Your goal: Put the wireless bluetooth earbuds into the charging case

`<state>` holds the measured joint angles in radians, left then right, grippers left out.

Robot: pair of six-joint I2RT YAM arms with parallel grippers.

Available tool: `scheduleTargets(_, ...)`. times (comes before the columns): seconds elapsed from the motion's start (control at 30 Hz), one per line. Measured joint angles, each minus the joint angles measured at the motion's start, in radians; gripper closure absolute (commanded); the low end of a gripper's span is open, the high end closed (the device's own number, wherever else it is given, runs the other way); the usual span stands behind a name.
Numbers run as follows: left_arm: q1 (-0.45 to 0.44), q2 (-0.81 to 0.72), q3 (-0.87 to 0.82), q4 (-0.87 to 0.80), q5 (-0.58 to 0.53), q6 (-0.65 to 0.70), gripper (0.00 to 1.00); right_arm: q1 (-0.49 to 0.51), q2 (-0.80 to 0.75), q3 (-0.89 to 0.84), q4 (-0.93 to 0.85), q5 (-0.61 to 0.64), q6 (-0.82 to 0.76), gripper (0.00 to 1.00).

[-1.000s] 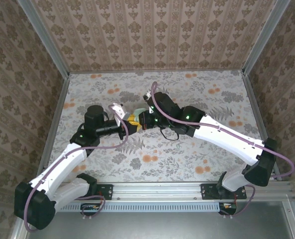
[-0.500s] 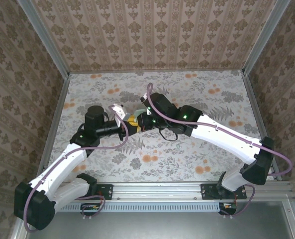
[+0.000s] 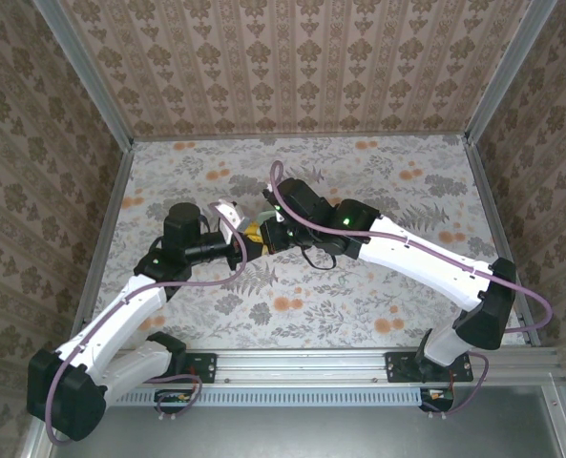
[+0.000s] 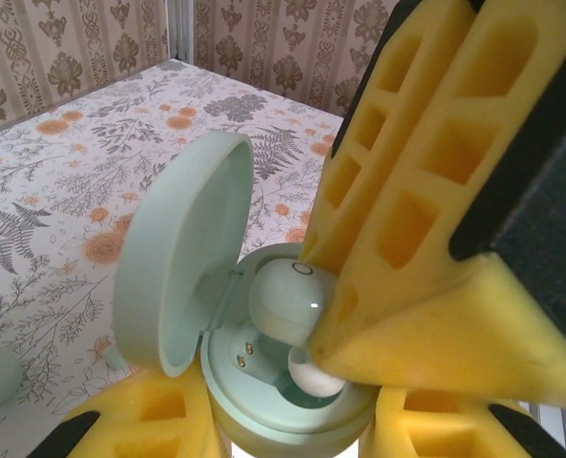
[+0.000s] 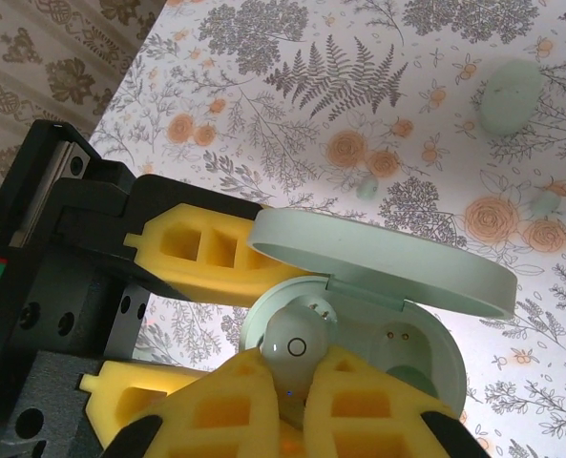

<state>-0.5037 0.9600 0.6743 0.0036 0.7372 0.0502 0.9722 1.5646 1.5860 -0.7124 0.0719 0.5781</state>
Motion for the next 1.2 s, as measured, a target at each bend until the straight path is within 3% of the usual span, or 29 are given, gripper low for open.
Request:
scheduleTargets(0.47, 0.0, 0.0, 0.0, 0.002, 0.003, 0.0, 0.99, 0.001, 0.006, 0.018, -0.026, 0.005, -0.003, 0.77)
scheduleTargets(1.2, 0.0, 0.0, -0.002, 0.003, -0.006, 0.001, 0.99, -0.008, 0.029, 0.038, -0.029, 0.004, -0.015, 0.83)
